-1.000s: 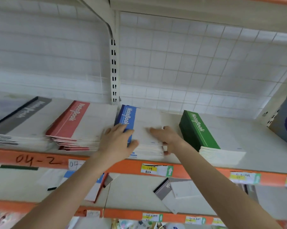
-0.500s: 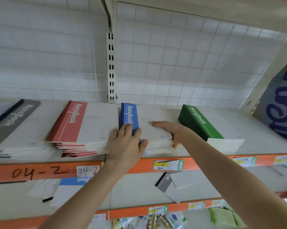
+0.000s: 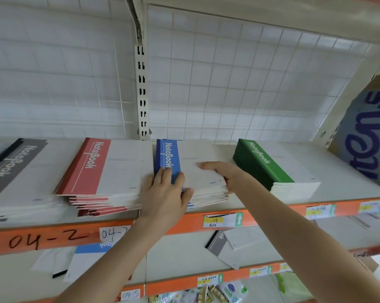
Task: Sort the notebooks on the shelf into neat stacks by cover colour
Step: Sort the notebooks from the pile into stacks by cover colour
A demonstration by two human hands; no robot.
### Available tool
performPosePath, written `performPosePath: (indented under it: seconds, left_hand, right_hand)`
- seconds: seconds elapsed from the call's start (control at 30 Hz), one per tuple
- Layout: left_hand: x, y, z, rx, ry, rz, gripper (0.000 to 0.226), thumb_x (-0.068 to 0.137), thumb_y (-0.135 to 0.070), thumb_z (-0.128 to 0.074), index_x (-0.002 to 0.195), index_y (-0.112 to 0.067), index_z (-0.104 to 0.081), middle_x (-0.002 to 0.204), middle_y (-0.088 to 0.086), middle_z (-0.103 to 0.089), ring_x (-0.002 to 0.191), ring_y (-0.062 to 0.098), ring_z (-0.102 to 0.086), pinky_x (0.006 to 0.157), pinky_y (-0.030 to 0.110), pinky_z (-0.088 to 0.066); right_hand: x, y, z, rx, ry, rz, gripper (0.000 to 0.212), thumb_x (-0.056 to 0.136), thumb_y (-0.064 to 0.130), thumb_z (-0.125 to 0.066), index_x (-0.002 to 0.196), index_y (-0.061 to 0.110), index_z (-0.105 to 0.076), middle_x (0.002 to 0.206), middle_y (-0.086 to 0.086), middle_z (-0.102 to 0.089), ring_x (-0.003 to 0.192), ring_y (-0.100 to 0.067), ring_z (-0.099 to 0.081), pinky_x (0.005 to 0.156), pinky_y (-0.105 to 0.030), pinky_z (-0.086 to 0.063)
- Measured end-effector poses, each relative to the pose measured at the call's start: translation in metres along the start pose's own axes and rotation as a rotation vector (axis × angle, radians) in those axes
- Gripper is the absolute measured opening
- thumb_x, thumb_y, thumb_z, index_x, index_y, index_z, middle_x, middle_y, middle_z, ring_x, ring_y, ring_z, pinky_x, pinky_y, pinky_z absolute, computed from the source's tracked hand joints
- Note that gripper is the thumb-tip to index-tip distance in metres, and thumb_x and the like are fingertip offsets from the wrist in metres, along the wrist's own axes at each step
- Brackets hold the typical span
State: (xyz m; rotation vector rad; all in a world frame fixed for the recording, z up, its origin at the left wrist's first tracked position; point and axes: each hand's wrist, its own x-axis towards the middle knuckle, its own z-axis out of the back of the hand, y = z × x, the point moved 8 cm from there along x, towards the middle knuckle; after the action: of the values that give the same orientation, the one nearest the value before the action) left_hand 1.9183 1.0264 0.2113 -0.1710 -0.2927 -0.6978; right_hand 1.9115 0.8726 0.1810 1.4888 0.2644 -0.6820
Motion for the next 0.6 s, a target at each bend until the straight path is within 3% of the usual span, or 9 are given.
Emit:
performPosePath:
  seconds: [0.1, 0.17, 0.23, 0.27, 0.37, 0.4, 0.47, 0.53, 0.6]
  left_hand:
    - [0.002, -0.004, 0.003, -0.012, 0.021, -0.018, 0.053, 0.082, -0.041, -0.032, 0.091, -0.006, -0.07, 0.091, 0.018, -0.066, 0.088, 0.034, -0.066, 0.068, 0.041, -0.051]
    - [0.005, -0.012, 0.013, -0.056, 0.041, -0.013, 0.061, 0.083, -0.046, -0.023, 0.104, -0.009, -0.066, 0.102, 0.014, -0.062, 0.097, 0.031, -0.062, 0.08, 0.041, -0.046]
    - [0.016, -0.012, 0.019, -0.084, 0.07, 0.008, 0.059, 0.091, -0.051, -0.021, 0.128, -0.016, -0.051, 0.131, 0.006, -0.049, 0.12, 0.023, -0.047, 0.097, 0.035, -0.034]
    - [0.022, -0.013, 0.017, -0.195, 0.171, 0.045, 0.057, 0.095, -0.052, -0.026, 0.137, -0.017, -0.042, 0.142, 0.004, -0.04, 0.129, 0.02, -0.039, 0.101, 0.032, -0.03]
    - [0.045, -0.002, 0.012, -0.559, 0.229, 0.212, 0.07, 0.095, -0.051, -0.037, 0.15, -0.015, -0.013, 0.155, 0.003, -0.021, 0.14, 0.021, -0.027, 0.108, 0.033, -0.027]
    - [0.052, 0.004, 0.009, -0.653, 0.229, 0.281, 0.073, 0.093, -0.051, -0.041, 0.15, -0.016, -0.012, 0.153, 0.003, -0.027, 0.136, 0.023, -0.033, 0.106, 0.035, -0.03]
    - [0.063, 0.013, 0.0, -0.921, 0.22, 0.423, 0.066, 0.089, -0.047, -0.054, 0.143, -0.018, -0.029, 0.138, 0.0, -0.047, 0.119, 0.022, -0.051, 0.097, 0.037, -0.043]
    - [0.066, 0.012, -0.002, -1.286, 0.203, 0.54, 0.036, 0.088, -0.035, -0.062, 0.118, -0.017, -0.053, 0.116, 0.002, -0.062, 0.096, 0.018, -0.061, 0.078, 0.033, -0.049]
    - [0.067, 0.003, -0.002, -1.538, 0.196, 0.574, 0.009, 0.087, -0.024, -0.064, 0.093, -0.019, -0.061, 0.094, 0.002, -0.067, 0.081, 0.015, -0.062, 0.068, 0.029, -0.048]
  right_hand:
    - [-0.002, -0.004, 0.002, 0.04, -0.014, 0.004, 0.022, 0.085, 0.03, -0.064, 0.093, 0.01, -0.06, 0.082, -0.009, -0.065, 0.071, -0.023, -0.061, 0.063, -0.03, -0.049]
    - [-0.004, -0.004, 0.006, 0.065, -0.022, 0.021, 0.021, 0.084, 0.029, -0.064, 0.093, 0.011, -0.06, 0.082, -0.009, -0.065, 0.07, -0.022, -0.061, 0.063, -0.029, -0.049]
    - [-0.01, -0.002, 0.013, 0.112, -0.037, 0.062, 0.017, 0.083, 0.025, -0.065, 0.092, 0.011, -0.061, 0.079, -0.008, -0.065, 0.066, -0.021, -0.062, 0.059, -0.026, -0.051]
    - [-0.012, -0.001, 0.017, 0.144, -0.047, 0.091, 0.015, 0.082, 0.022, -0.067, 0.091, 0.011, -0.062, 0.077, -0.007, -0.066, 0.064, -0.021, -0.062, 0.057, -0.025, -0.052]
    - [-0.022, 0.006, 0.036, 0.225, -0.117, 0.195, 0.029, 0.072, 0.015, -0.076, 0.098, 0.006, -0.064, 0.081, -0.01, -0.069, 0.066, -0.024, -0.066, 0.06, -0.031, -0.055]
    - [-0.025, 0.009, 0.044, 0.245, -0.149, 0.232, 0.033, 0.07, 0.013, -0.077, 0.099, 0.004, -0.063, 0.082, -0.011, -0.069, 0.067, -0.025, -0.067, 0.059, -0.032, -0.056]
    - [-0.034, 0.017, 0.056, 0.281, -0.178, 0.315, 0.031, 0.068, 0.009, -0.078, 0.095, 0.001, -0.063, 0.083, -0.012, -0.07, 0.067, -0.026, -0.068, 0.056, -0.032, -0.055]
    - [-0.041, 0.027, 0.063, 0.321, -0.172, 0.424, 0.032, 0.067, 0.005, -0.078, 0.095, 0.0, -0.064, 0.087, -0.013, -0.071, 0.072, -0.027, -0.069, 0.058, -0.033, -0.056]
    - [-0.046, 0.035, 0.068, 0.313, -0.187, 0.558, 0.05, 0.059, 0.007, -0.081, 0.104, 0.001, -0.06, 0.095, -0.011, -0.071, 0.08, -0.027, -0.07, 0.062, -0.034, -0.057]
